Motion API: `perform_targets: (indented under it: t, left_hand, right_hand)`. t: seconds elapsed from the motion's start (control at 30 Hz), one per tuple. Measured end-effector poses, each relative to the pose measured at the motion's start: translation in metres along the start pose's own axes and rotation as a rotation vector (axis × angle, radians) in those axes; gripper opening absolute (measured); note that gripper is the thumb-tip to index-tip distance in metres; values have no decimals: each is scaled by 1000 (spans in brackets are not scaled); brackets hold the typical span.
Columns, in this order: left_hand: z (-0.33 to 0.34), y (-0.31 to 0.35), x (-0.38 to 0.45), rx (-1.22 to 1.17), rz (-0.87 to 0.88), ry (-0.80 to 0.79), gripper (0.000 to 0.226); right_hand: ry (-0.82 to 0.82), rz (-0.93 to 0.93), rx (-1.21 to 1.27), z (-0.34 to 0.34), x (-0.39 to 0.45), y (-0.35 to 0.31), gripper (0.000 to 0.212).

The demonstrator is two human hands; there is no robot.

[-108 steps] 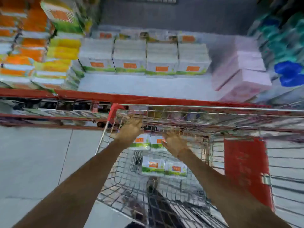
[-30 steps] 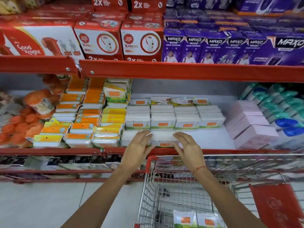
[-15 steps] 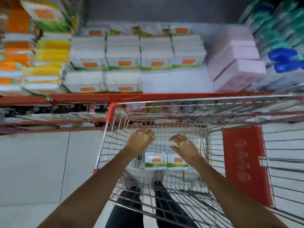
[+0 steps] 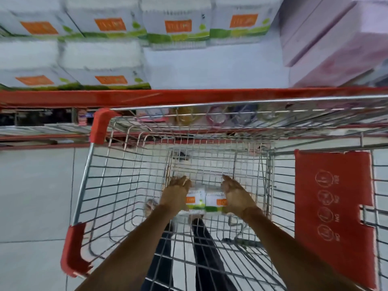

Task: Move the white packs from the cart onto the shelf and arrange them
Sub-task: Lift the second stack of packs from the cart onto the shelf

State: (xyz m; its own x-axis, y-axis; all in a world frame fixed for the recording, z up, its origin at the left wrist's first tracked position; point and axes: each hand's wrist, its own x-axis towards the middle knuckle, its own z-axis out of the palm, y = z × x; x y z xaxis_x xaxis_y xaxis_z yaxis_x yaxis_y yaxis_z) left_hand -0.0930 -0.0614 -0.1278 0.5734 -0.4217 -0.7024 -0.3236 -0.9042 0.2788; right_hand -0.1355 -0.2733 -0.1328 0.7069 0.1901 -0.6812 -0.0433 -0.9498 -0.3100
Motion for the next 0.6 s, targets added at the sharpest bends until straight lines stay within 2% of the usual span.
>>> perform_targets:
  t: [0.13,0.23,0.37,0.5,0.6]
  left_hand:
    - [2,7,-15,-97,-23,44,69]
    - [-1,9,-28,-108,-37,115,60]
    - [-15,9,-48,-98,-16,178,68]
    - [-53,5,-76,-162,-36,257,66]
    - [-88,5,-100,-211,-25,342,64]
  right_hand:
    - [-26,-22,25,-5,-9,-2,53]
    - [-22,-38,-72,-10,-16,-9,63]
    - [12,-96,-226,-22,-29,-18,68]
    - [158,-99,-112,-66,-53,-35,63]
    - [381,-155,-36,-101,-72,-44,63]
